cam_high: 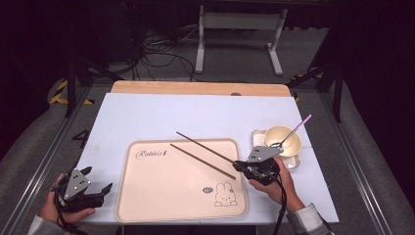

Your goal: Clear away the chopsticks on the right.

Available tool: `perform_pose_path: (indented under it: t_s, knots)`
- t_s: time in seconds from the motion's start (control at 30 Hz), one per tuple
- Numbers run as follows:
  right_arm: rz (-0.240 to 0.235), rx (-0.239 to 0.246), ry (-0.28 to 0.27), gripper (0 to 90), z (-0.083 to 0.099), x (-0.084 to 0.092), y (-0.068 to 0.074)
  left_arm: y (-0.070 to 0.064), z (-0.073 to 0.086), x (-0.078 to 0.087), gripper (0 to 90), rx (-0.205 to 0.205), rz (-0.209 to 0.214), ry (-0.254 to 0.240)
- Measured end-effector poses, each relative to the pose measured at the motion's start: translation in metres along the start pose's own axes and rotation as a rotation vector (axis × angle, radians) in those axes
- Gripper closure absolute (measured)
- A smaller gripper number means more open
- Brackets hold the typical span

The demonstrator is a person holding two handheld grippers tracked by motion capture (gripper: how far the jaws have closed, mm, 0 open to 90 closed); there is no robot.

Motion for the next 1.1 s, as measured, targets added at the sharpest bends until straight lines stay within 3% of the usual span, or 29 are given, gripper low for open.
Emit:
perform_pose_path:
  t_s: [0.43,0.7,0.93,1.1]
  knots:
    - [-0.027,-0.023,0.083,83.9,0.023,-0.015,-0.003,-0.001,0.002,-0.001,15.2,0.002,0.009,0.010]
    - [0.003,-0.044,0.115,79.7,0.021,-0.024,-0.003,-0.002,0.003,0.000,14.8,-0.011,0.008,0.023]
    - [0.014,-0.065,0.111,75.2,0.020,-0.023,-0.007,-0.002,0.004,0.000,14.8,-0.010,0.012,0.023]
    - [0.014,-0.056,0.095,77.9,0.018,-0.022,-0.006,-0.003,0.003,0.001,14.8,-0.004,0.015,0.017]
Point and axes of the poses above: each handheld gripper's, and its own axes: x roughly backward along the jaws, z roughly out of its underside, y roughly to its left, the point moved 10 cm from there along -x, roughly forward along the jaws, and after that the axes turned 9 degrees about -x, right-handed, at the moved point
